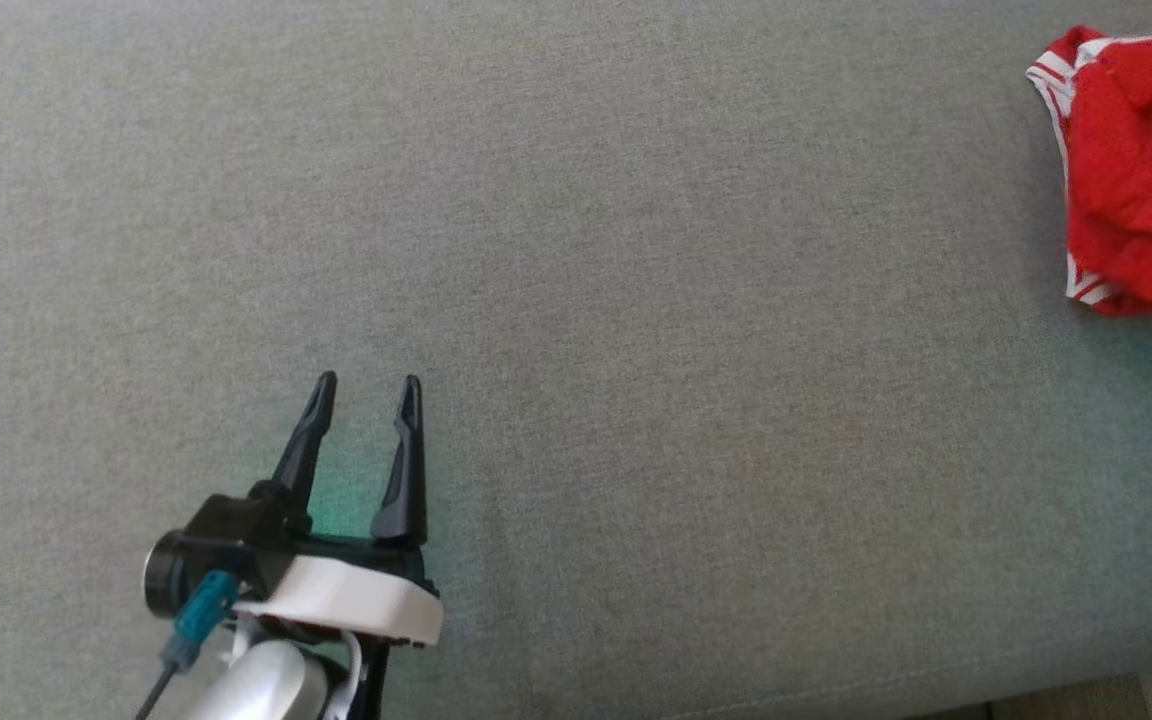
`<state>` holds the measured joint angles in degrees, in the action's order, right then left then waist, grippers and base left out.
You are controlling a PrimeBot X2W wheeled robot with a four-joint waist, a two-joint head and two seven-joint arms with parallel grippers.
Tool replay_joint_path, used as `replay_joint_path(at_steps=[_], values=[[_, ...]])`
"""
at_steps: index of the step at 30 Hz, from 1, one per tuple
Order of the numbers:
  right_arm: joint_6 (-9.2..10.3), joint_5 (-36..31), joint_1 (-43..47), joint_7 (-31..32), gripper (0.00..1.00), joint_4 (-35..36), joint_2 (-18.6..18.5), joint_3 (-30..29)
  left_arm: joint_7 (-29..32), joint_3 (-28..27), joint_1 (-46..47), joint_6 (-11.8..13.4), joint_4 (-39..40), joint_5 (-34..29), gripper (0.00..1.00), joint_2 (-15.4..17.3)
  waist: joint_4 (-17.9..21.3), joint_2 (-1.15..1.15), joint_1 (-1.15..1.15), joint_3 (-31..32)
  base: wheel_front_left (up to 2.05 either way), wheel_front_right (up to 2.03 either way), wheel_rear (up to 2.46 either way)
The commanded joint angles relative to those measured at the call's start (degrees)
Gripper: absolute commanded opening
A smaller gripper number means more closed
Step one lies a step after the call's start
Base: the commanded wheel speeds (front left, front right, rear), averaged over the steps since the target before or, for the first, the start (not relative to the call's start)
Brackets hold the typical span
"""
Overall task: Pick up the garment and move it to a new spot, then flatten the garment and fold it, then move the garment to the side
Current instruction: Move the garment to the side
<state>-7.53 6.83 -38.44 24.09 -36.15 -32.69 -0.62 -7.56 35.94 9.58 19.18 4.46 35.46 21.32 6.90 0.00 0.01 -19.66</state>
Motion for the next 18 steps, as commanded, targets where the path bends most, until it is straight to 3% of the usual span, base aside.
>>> replay_joint_path(at_steps=[1, 2, 3, 18], values=[[0.04, -0.6, -2.3, -1.0, 0.11, 1.4, -1.2, -0.8, 0.2, -1.2, 1.8, 0.2, 2.2, -0.6, 1.00, 1.2, 0.2, 0.00, -0.01, -0.1, 0.00, 0.00, 0.00], [0.04, -1.3, -2.5, -1.7, 0.44, 1.4, -0.5, -0.9, 0.3, -1.1, 1.8, 0.3, 2.3, -0.7, 1.00, 1.2, 0.3, 0.00, -0.01, -0.2, 0.00, 0.00, 0.00], [0.04, -2.2, -2.7, -2.3, 0.99, 1.4, 0.2, -1.0, 0.5, -0.9, 1.8, 0.3, 2.3, -0.7, 1.00, 1.2, 0.5, 0.00, -0.01, -0.2, 0.00, 0.00, 0.00], [0.04, -6.8, -3.3, -6.9, 1.00, 3.2, 7.2, -0.6, 0.8, -0.3, 1.7, 0.5, 2.1, -0.5, 1.00, 1.1, 1.7, 0.00, -0.01, 2.0, 0.00, 0.00, 0.00]])
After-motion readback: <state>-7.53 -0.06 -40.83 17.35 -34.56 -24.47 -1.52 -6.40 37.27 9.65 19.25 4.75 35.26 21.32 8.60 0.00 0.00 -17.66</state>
